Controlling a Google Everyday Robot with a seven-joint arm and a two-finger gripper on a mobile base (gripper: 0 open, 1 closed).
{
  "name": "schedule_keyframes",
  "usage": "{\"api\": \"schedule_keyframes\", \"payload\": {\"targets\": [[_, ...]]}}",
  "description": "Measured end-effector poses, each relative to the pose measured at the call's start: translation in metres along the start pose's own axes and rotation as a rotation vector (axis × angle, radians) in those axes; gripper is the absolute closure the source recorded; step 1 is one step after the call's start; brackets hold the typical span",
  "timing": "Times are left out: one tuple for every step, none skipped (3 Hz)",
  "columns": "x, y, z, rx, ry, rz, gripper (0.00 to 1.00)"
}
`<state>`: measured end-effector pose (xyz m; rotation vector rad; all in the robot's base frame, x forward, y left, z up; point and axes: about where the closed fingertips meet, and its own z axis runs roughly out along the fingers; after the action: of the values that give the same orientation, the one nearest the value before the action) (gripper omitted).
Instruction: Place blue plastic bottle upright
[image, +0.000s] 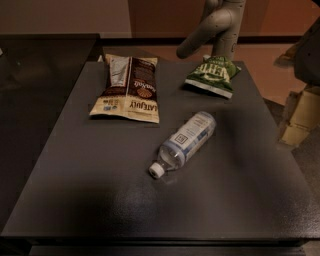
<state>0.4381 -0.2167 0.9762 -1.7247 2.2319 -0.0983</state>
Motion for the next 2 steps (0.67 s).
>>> {"api": "schedule_keyframes", "payload": {"targets": [[0.0,0.0,0.0,0.0,0.0,0.0,0.0],[-0.011,0.001,0.0,-0.003,-0.014,-0.043,0.0]]}}
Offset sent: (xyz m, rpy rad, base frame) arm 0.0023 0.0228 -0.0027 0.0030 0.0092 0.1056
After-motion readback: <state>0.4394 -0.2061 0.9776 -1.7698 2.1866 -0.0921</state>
